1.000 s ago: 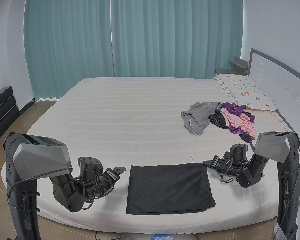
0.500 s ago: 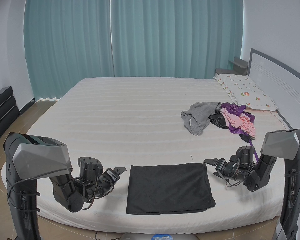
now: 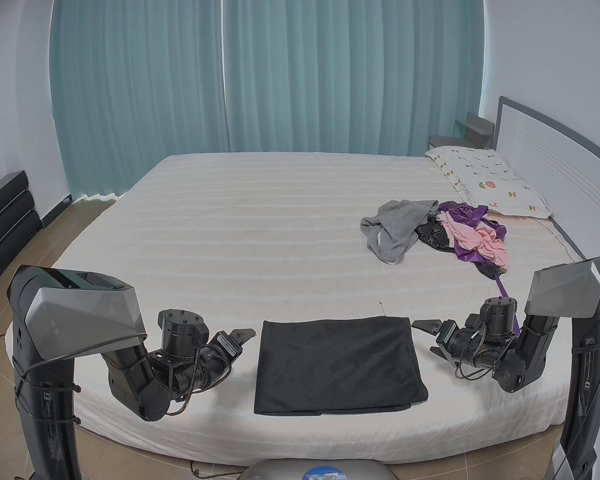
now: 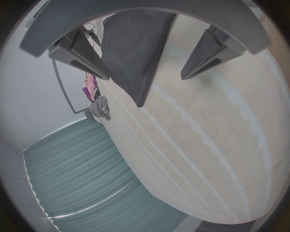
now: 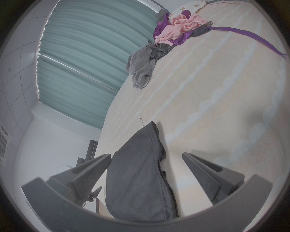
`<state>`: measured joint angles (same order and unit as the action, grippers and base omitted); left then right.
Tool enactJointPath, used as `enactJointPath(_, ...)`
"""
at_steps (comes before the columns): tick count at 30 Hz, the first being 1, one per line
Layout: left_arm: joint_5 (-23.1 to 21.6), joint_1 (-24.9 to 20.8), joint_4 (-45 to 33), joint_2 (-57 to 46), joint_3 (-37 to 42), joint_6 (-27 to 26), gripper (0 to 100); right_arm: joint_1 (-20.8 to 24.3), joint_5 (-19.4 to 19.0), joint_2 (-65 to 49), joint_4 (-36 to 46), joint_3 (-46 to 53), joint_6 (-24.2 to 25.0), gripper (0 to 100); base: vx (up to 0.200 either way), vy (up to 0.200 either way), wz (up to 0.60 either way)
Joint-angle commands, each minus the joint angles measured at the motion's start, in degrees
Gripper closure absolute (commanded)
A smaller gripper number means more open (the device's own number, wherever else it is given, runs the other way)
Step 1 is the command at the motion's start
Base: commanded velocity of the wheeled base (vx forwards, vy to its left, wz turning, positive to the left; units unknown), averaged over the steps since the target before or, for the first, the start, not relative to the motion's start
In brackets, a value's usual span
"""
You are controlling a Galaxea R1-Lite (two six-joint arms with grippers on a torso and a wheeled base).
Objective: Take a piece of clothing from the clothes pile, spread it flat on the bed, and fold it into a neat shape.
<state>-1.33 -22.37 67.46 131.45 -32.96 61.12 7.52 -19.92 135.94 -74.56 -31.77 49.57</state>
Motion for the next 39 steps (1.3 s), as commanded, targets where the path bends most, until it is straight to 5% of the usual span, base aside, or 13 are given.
enactJointPath(1,-0.3,0.0,-0.4,0.1,-1.4,0.1,0,0.0,0.0,0.6,-0.2,0.3,0.0,0,0.000,0.000,0.00)
enactJointPath(15,-0.3,-0.2,-0.4,0.1,-1.8,-0.4,0,0.0,-0.1,0.8,-1.4,1.0,0.0,0,0.000,-0.171,0.00)
enactJointPath(39,1.2,-0.4,0.1,5.2,-3.3,-10.8,0,0.4,0.1,2.1,-3.9,2.5,-0.3,0,0.000,0.000,0.00)
